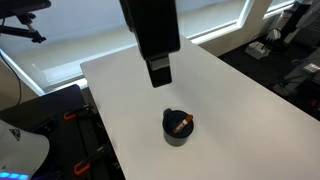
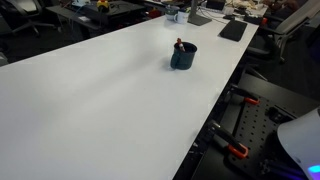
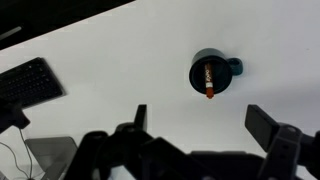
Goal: Put the marker on the table
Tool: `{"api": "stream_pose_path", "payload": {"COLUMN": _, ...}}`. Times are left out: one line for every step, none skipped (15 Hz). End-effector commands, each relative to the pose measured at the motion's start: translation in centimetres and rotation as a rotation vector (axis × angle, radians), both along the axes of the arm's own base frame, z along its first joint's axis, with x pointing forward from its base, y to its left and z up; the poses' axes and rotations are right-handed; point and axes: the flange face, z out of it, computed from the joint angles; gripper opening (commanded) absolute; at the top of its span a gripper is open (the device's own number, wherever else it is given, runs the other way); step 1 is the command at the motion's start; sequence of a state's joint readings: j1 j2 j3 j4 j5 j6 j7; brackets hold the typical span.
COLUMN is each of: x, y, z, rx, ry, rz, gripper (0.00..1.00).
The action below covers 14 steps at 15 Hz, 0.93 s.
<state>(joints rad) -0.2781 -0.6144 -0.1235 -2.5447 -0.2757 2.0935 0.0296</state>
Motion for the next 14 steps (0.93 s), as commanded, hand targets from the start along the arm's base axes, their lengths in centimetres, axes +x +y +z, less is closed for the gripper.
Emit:
{"api": "stream_pose_path", "payload": {"x": 0.0, "y": 0.0, "z": 0.1, "rx": 0.000, "ry": 0.001, "rz": 0.000, "gripper": 1.00}}
{"api": "stream_pose_path", "payload": {"x": 0.0, "y": 0.0, "z": 0.1, "rx": 0.000, "ry": 0.001, "rz": 0.000, "gripper": 1.00}}
{"api": "stream_pose_path", "payload": {"x": 0.0, "y": 0.0, "z": 0.1, "rx": 0.000, "ry": 0.001, "rz": 0.000, "gripper": 1.00}}
{"api": "stream_pose_path", "payload": {"x": 0.0, "y": 0.0, "z": 0.1, "rx": 0.000, "ry": 0.001, "rz": 0.000, "gripper": 1.00}}
{"api": "stream_pose_path", "payload": {"x": 0.0, "y": 0.0, "z": 0.1, "rx": 0.000, "ry": 0.001, "rz": 0.000, "gripper": 1.00}}
{"api": "stream_pose_path", "payload": {"x": 0.0, "y": 0.0, "z": 0.1, "rx": 0.000, "ry": 0.001, "rz": 0.000, "gripper": 1.00}}
{"api": "stream_pose_path", "payload": {"x": 0.0, "y": 0.0, "z": 0.1, "rx": 0.000, "ry": 0.001, "rz": 0.000, "gripper": 1.00}}
{"api": "stream_pose_path", "payload": {"x": 0.0, "y": 0.0, "z": 0.1, "rx": 0.000, "ry": 0.001, "rz": 0.000, "gripper": 1.00}}
{"api": "stream_pose_path", "payload": {"x": 0.0, "y": 0.0, "z": 0.1, "rx": 0.000, "ry": 0.001, "rz": 0.000, "gripper": 1.00}}
{"api": "stream_pose_path", "payload": {"x": 0.3, "y": 0.1, "z": -0.3, "rx": 0.002, "ry": 0.008, "rz": -0.002, "gripper": 1.00}}
{"api": "stream_pose_path", "payload": {"x": 0.5, "y": 0.2, "z": -0.6, "rx": 0.002, "ry": 0.018, "rz": 0.000, "gripper": 1.00}}
{"api": "stream_pose_path", "payload": {"x": 1.0, "y": 0.4, "z": -1.3, "rx": -0.001, "ry": 0.033, "rz": -0.002, "gripper": 1.00}}
{"api": "stream_pose_path", "payload": {"x": 1.3, "y": 0.5, "z": -1.8, "rx": -0.003, "ry": 0.045, "rz": 0.001, "gripper": 1.00}}
{"api": "stream_pose_path", "payload": {"x": 1.8, "y": 0.7, "z": -2.5, "rx": -0.005, "ry": 0.063, "rz": 0.003, "gripper": 1.00}}
